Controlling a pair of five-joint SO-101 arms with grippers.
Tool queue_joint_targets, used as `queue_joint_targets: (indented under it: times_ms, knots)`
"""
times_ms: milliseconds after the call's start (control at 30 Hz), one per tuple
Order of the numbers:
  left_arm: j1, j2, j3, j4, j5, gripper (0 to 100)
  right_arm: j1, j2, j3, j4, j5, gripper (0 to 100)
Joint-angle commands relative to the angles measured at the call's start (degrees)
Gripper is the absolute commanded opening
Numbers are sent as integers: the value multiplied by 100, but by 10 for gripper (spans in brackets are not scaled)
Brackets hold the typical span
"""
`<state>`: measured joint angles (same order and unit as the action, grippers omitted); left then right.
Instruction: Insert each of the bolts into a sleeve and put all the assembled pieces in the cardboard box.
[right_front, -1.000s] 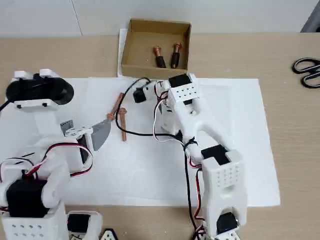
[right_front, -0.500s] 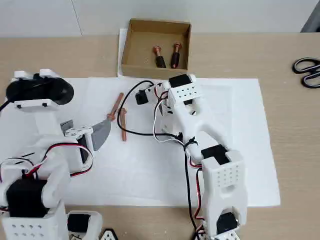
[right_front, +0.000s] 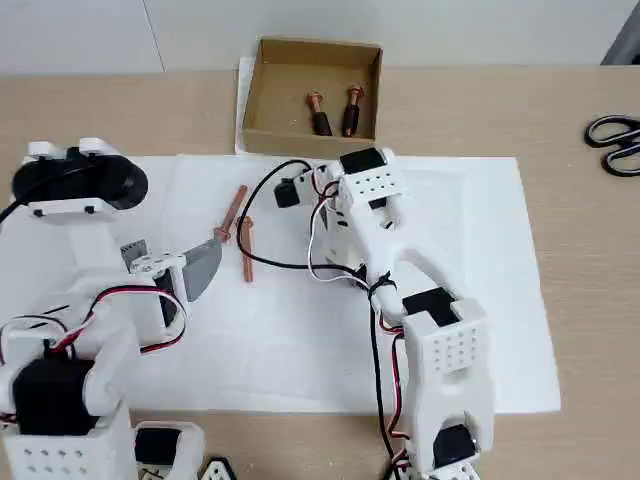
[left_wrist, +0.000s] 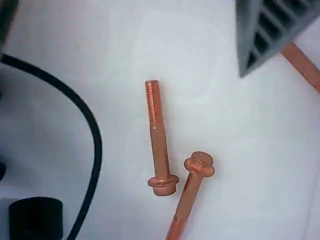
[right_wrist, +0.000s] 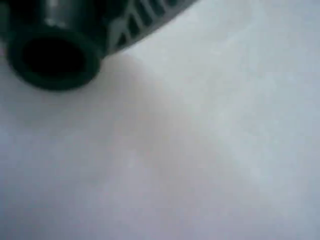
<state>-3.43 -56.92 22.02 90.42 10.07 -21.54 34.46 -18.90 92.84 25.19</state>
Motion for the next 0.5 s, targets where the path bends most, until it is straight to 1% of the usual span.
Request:
queue_joint_targets:
  times_ms: [0,167,300,467]
  knots:
    - [-35,-70,-22,-53,18,291,92,-48,-97,-22,-44,7]
    - [-35,-26,-40,158,-26,291,286,-734,-501,593,-53,7]
    - [-35,18,-4,229,-343,291,462,-1508,-492,611,-53,4]
    - [-26,923,-40,185,-369,291,549,-2352,-167,620,-53,4]
